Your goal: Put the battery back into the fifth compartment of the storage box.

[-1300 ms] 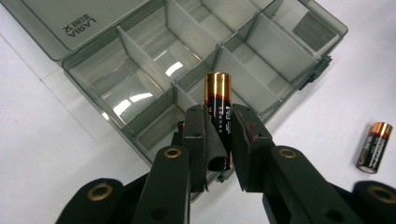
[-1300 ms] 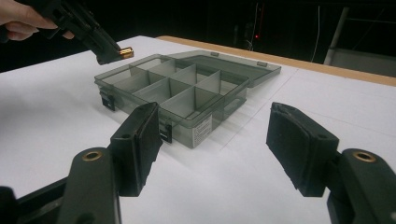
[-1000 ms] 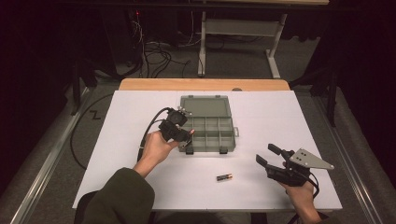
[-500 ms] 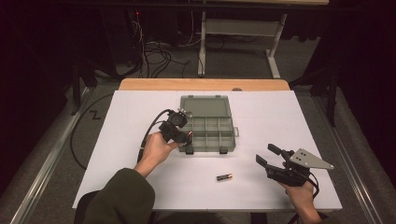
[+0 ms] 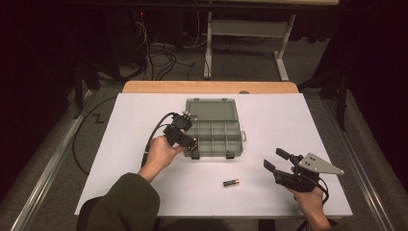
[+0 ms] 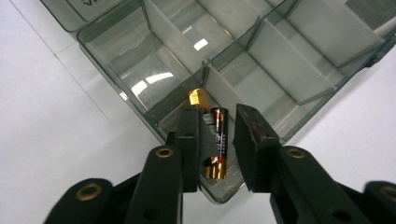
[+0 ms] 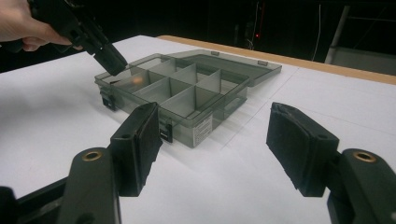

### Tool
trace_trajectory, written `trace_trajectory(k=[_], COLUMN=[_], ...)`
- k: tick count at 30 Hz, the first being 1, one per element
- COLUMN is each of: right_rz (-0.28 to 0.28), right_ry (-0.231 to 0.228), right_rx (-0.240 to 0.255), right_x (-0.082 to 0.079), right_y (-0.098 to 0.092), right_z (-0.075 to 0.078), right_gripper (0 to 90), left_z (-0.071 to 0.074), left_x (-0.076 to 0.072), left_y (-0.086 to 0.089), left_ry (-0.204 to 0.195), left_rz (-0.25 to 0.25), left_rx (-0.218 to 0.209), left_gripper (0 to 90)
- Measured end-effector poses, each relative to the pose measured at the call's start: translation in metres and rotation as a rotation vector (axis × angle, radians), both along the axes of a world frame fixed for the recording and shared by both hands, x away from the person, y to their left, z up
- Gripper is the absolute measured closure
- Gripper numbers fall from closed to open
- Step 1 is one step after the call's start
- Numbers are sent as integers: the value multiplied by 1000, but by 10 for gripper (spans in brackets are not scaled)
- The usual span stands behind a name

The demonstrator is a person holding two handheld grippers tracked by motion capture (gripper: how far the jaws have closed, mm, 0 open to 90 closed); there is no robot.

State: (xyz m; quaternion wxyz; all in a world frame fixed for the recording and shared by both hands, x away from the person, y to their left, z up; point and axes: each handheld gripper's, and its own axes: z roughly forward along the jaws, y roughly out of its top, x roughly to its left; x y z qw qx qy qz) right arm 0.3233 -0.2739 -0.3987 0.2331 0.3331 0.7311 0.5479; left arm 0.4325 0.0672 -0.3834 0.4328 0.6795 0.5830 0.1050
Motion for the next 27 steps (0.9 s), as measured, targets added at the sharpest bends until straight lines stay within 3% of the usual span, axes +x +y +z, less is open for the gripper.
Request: trace_trajectory(k=[11, 14, 19, 21, 22, 23, 24, 26, 27], right_rz=[-1, -1, -2, -2, -3, -3, -2, -2, -2], right_ry=[-1, -1, -2, -3, -2, -1, -1, -2, -2], right_rx=[0, 0, 2, 3, 3, 2, 0, 1, 1], right_x=[0, 0, 0, 0, 0, 0, 0, 0, 0], right_y=[0, 0, 0, 0, 0, 0, 0, 0, 0], right_z=[0, 0, 0, 0, 0, 0, 0, 0, 0], right_gripper=[367, 367, 367, 367, 367, 367, 367, 367, 367], left_z=[5, 5, 7, 7, 8, 8, 9, 9, 9], left_x=[-7, -10, -15, -16, -17, -18, -19, -19, -19], left_y=[-2, -3, -6, -12, -8, -13, -9, -16, -17], left_ry=[-23, -38, -43, -64, -50, -63, -50, -64, -66], left_rz=[-18, -25, -39, 6, -40, -5, -52, 8, 9], left_rx=[-21, -4, -11, -72, -25, -68, -26, -93, -94], left_gripper=[549, 520, 491, 485, 483, 481, 479, 473, 472])
